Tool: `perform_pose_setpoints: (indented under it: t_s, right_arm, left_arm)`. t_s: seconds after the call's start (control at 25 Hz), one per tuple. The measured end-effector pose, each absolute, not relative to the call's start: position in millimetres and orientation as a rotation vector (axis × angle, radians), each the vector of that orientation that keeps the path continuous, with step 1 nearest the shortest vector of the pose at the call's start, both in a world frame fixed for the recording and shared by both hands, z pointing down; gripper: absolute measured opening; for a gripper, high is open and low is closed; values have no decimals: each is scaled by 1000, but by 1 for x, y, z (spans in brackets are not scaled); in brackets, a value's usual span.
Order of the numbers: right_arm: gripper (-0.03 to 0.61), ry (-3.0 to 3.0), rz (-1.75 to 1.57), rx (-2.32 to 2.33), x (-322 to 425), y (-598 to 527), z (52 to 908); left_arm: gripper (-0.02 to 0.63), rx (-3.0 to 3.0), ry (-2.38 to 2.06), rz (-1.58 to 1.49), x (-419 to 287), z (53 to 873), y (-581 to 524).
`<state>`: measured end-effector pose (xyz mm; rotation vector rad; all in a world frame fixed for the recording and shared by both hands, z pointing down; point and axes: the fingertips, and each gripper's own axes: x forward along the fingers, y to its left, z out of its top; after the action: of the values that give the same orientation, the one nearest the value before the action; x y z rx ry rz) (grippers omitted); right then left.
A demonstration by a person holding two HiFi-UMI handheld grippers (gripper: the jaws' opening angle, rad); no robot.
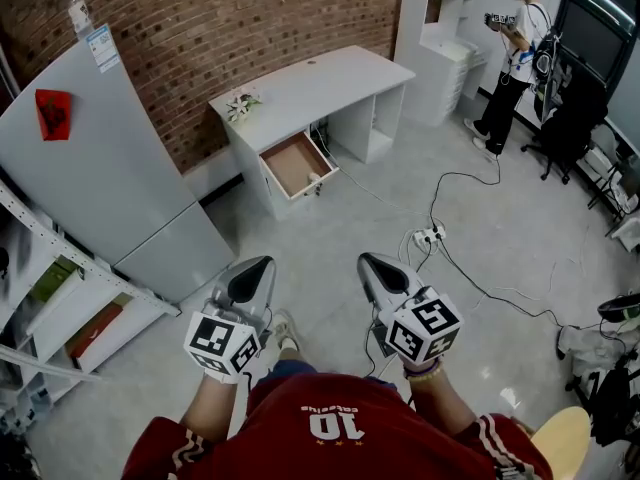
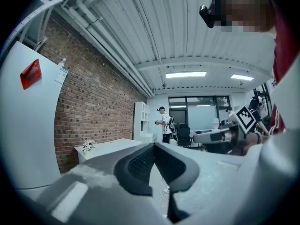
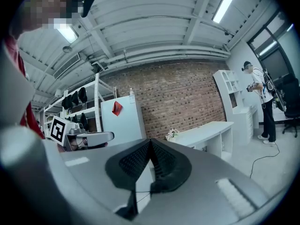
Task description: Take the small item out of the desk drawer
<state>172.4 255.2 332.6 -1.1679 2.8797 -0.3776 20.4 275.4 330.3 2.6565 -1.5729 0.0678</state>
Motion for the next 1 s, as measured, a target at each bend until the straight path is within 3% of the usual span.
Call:
perform_pose_setpoints:
  t_s: [1.0]
  right_arm:
    - [2, 2876, -471, -1231, 123, 195, 351]
  left_arm:
    - [3, 2588, -1541, 60, -45, 342, 209]
